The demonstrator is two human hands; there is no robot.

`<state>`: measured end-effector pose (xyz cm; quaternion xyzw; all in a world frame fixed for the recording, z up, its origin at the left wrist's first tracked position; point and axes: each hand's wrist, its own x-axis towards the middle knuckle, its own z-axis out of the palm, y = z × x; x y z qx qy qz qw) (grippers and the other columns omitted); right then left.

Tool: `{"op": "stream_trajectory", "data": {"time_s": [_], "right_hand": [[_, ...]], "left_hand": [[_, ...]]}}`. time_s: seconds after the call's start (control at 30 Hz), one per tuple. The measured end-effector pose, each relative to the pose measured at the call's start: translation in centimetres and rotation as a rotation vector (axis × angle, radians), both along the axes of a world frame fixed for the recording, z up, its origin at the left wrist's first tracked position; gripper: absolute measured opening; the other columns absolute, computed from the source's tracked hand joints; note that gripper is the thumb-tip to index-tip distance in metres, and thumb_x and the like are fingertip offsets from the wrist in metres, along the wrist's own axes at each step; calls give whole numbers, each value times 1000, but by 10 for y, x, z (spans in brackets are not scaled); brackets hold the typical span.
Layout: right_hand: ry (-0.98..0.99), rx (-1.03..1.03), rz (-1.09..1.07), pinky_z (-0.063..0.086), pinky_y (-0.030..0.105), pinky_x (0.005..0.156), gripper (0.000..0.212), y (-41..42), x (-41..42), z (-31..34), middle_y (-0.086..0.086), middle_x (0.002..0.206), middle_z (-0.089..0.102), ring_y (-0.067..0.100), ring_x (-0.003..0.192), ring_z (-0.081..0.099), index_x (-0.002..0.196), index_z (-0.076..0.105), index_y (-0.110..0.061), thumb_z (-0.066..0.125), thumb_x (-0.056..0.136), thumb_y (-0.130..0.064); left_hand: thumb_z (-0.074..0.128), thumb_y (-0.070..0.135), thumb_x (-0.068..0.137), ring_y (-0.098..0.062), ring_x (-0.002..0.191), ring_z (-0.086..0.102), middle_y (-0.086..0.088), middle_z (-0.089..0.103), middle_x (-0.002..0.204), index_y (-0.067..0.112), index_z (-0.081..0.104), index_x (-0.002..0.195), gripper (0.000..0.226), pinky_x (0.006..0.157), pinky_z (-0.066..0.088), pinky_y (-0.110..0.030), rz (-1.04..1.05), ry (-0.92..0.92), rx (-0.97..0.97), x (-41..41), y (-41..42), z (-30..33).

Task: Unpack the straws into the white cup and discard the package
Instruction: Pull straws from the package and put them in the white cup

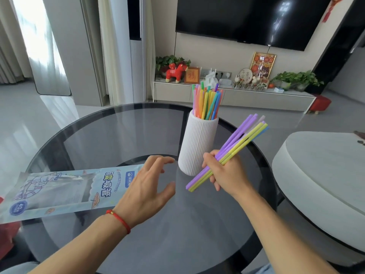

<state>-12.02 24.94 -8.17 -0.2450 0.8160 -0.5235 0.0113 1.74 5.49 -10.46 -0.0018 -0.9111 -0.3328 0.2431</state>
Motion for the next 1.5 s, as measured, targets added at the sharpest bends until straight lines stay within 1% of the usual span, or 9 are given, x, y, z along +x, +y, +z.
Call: {"op": "stream_trajectory", "data": {"time_s": [0.47,0.57,0.67,0.83,0.97,1.13,1.23,1.37,1.5], "right_hand": [[64,-679,-133,35,22,34,35,25,-50,96,2,46,57,17,34,47,62,70,-21,62,95,-31],[82,-634,-92,38,22,34,37,14,-64,118,1,48,59,17,36,50,62,71,-21,62,97,-28],[161,-467,-126,42,23,35,32,-1,-70,127,1,45,61,20,32,54,62,69,-17,62,93,-24],[274,-172,-189,47,31,36,38,-22,-72,129,15,50,65,27,35,60,72,71,0,59,93,-29],[420,-35,-206,40,31,56,41,-38,-63,125,6,64,57,24,56,55,58,48,-20,54,97,-30],[467,168,-249,49,43,74,28,-57,-54,116,12,113,58,37,89,62,103,57,-20,41,101,-43],[372,155,-223,44,38,71,32,-60,-51,116,8,108,54,30,87,59,121,52,-17,45,104,-44],[250,-48,-150,49,23,63,28,-51,-49,132,9,94,65,17,81,66,109,59,-18,66,93,-40],[245,-138,-47,54,27,74,41,-40,-50,158,-6,100,62,2,81,66,122,55,-23,77,91,-39]], "left_hand": [[78,48,75,-13,120,55,0,49,143,23,29,153,96,89,44,-25,-21,-14,681,-123,19,116],[77,56,77,3,92,64,4,54,131,21,30,151,95,68,47,-9,-22,-15,757,-138,29,125],[70,54,85,0,70,73,-5,71,111,15,55,125,58,52,50,-7,-14,-21,865,-148,39,122],[56,65,85,-28,94,75,-16,76,108,13,63,122,64,79,62,-29,-89,-38,937,-146,45,122],[48,78,71,-36,119,63,-21,65,127,12,62,127,88,112,43,-52,-54,-113,957,-139,44,123],[45,84,70,-14,118,60,-1,64,129,29,57,129,81,97,45,-32,-56,-80,851,-128,42,118],[40,84,81,5,114,56,13,60,132,37,45,140,75,84,37,-16,-98,-86,800,-122,39,113],[33,90,79,3,122,53,17,59,134,45,44,141,77,97,35,-23,-152,-88,804,-113,39,105],[67,79,68,-5,109,65,11,68,117,35,51,123,72,87,49,-23,-111,-22,736,-113,41,100]]}}
